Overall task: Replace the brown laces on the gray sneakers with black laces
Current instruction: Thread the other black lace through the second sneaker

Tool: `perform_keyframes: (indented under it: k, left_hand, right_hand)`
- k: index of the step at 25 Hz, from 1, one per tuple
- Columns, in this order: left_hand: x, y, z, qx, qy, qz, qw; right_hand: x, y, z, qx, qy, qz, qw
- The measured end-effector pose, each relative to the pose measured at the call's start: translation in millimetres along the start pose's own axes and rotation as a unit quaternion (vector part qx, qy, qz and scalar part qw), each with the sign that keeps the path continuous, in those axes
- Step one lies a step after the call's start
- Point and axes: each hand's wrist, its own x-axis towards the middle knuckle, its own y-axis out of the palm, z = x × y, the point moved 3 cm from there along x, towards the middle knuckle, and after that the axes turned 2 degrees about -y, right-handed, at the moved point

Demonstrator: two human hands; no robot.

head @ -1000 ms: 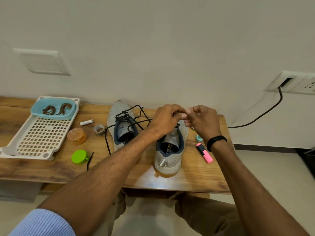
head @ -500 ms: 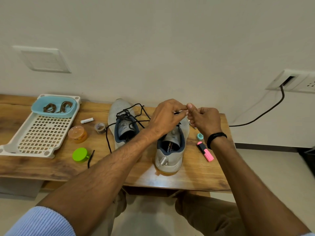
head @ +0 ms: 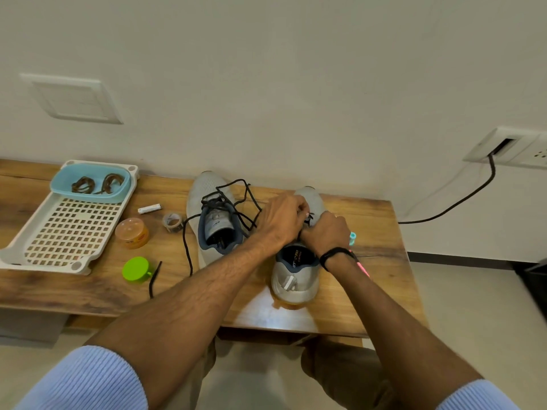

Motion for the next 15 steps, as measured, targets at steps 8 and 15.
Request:
perform_keyframes:
  k: [8,15]
  left_hand:
    - [-1,13,13,-0.027,-0.013,-0.018,0.999]
    - [-8,15,-1,0.016,-0.011,-0.018,1.000]
  right_hand:
    - [26,-9,-31,0.198,0.055,-0.015,0.978]
    - [40,3,-50,0.354,0.154,0.037,0.922]
